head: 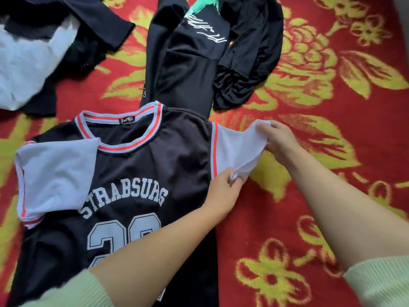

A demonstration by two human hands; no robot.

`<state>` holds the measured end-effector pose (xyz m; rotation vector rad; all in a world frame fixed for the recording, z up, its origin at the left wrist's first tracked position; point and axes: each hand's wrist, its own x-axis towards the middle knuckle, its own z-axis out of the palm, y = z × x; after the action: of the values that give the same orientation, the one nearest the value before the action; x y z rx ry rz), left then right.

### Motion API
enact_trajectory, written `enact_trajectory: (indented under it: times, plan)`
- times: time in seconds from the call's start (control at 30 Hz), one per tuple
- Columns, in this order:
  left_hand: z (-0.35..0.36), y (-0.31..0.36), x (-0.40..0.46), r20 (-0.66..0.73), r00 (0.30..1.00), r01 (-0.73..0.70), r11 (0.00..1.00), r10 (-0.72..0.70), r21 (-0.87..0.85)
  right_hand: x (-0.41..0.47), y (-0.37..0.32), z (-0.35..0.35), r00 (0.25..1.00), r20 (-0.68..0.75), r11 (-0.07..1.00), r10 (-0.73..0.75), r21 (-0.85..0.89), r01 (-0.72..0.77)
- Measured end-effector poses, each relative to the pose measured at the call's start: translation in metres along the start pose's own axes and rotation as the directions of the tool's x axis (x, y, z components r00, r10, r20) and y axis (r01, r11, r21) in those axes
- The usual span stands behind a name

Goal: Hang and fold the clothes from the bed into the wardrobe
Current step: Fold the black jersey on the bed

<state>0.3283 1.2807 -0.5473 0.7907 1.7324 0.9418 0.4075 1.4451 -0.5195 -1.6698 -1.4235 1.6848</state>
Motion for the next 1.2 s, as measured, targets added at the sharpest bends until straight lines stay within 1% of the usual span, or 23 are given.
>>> enact_trajectory:
  times: [0.03, 0.1, 0.17, 0.23, 0.27, 0.3, 0.33, 0.4, 0.43, 0.47, 0.5, 0.53, 0.6, 0.67, 0.73, 0.77, 0.83, 0.93, 1.0, 1.07, 1.1, 1.13, 1.2]
  plan:
    - [-0.01, 0.001, -0.008, -0.036, 0.995, 0.082, 0.982, -0.089, -0.171, -0.003, -0.015, 0.012, 0.999, 0.051, 0.999, -0.019, 0.027, 0.018]
    - [-0.027, 0.001, -0.026, -0.009, 0.967, 0.222, 0.856, -0.255, -0.468, -0.015, -0.042, 0.045, 0.98, 0.184, 0.997, -0.08, 0.039, 0.074]
    - [-0.043, -0.003, -0.039, 0.085, 0.93, 0.319, 0.674, -0.357, -0.666, -0.029, -0.061, 0.084, 0.925, 0.356, 0.991, -0.134, 0.027, 0.133]
    - [-0.066, -0.015, -0.052, 0.088, 0.891, 0.333, 0.51, -0.446, -0.793, -0.043, -0.067, 0.123, 0.833, 0.541, 0.991, -0.116, 0.012, 0.13]
    - [-0.079, -0.023, -0.057, 0.065, 0.867, 0.326, 0.464, -0.494, -0.824, -0.046, -0.065, 0.136, 0.81, 0.576, 0.99, -0.109, -0.006, 0.138]
    - [-0.093, -0.031, -0.061, 0.036, 0.846, 0.316, 0.445, -0.532, -0.838, -0.045, -0.06, 0.145, 0.826, 0.552, 0.989, -0.113, -0.015, 0.145]
    - [-0.108, -0.04, -0.065, -0.004, 0.828, 0.316, 0.471, -0.561, -0.824, -0.04, -0.054, 0.149, 0.879, 0.462, 0.991, -0.119, -0.005, 0.137]
    - [-0.139, -0.055, -0.07, -0.086, 0.816, 0.348, 0.605, -0.571, -0.716, -0.024, -0.038, 0.145, 0.983, 0.137, 0.992, -0.124, -0.003, 0.126]
    - [-0.155, -0.061, -0.07, -0.138, 0.819, 0.368, 0.694, -0.557, -0.619, -0.017, -0.029, 0.139, 0.992, -0.02, 0.99, -0.128, -0.068, 0.126]
    - [-0.171, -0.066, -0.067, -0.2, 0.829, 0.374, 0.784, -0.522, -0.495, -0.013, -0.02, 0.132, 0.986, -0.109, 0.98, -0.126, -0.165, 0.107]
    - [-0.189, -0.071, -0.064, -0.267, 0.846, 0.356, 0.862, -0.461, -0.362, -0.013, -0.013, 0.129, 0.987, -0.116, 0.961, -0.115, -0.264, 0.081]
    - [-0.209, -0.075, -0.059, -0.333, 0.862, 0.32, 0.92, -0.382, -0.227, -0.014, -0.006, 0.126, 0.993, -0.073, 0.934, -0.097, -0.351, 0.066]
    - [-0.253, -0.079, -0.046, -0.464, 0.863, 0.239, 0.971, -0.197, 0.032, -0.017, -0.002, 0.127, 0.996, 0.063, 0.921, -0.057, -0.382, 0.077]
    - [-0.3, -0.08, -0.034, -0.544, 0.839, 0.204, 0.939, -0.022, 0.277, -0.015, -0.007, 0.132, 0.989, 0.143, 0.942, -0.038, -0.326, 0.083]
    - [-0.344, -0.085, -0.018, -0.538, 0.833, 0.18, 0.854, 0.132, 0.488, -0.01, -0.013, 0.135, 0.991, 0.122, 0.932, -0.052, -0.35, 0.092]
    - [-0.364, -0.09, -0.011, -0.513, 0.844, 0.203, 0.795, 0.153, 0.571, -0.007, -0.015, 0.138, 0.992, 0.108, 0.909, -0.061, -0.405, 0.1]
    - [-0.397, -0.101, 0.008, -0.44, 0.893, 0.256, 0.703, 0.09, 0.664, -0.006, -0.02, 0.139, 0.992, 0.091, 0.793, -0.083, -0.597, 0.121]
    - [-0.418, -0.109, 0.036, -0.202, 0.976, 0.21, 0.575, -0.079, 0.791, -0.004, -0.031, 0.141, 0.994, 0.075, 0.477, -0.078, -0.873, 0.103]
    - [-0.416, -0.109, 0.05, -0.102, 0.979, 0.169, 0.426, -0.176, 0.889, -0.003, -0.035, 0.145, 0.989, 0.095, 0.323, -0.11, -0.938, 0.126]
    - [-0.414, -0.105, 0.064, -0.074, 0.984, 0.122, 0.31, -0.163, 0.943, 0.003, -0.037, 0.157, 0.957, 0.237, 0.224, -0.169, -0.936, 0.271]
    - [-0.414, -0.103, 0.068, -0.071, 0.986, 0.113, 0.293, -0.149, 0.95, 0.005, -0.038, 0.165, 0.934, 0.32, 0.186, -0.157, -0.919, 0.347]
    - [-0.416, -0.1, 0.071, -0.069, 0.987, 0.112, 0.311, -0.145, 0.944, 0.006, -0.04, 0.174, 0.922, 0.367, 0.157, -0.119, -0.91, 0.383]
    - [-0.42, -0.098, 0.074, -0.021, 0.984, 0.093, 0.402, -0.179, 0.911, 0.007, -0.043, 0.191, 0.945, 0.324, 0.083, -0.052, -0.941, 0.327]
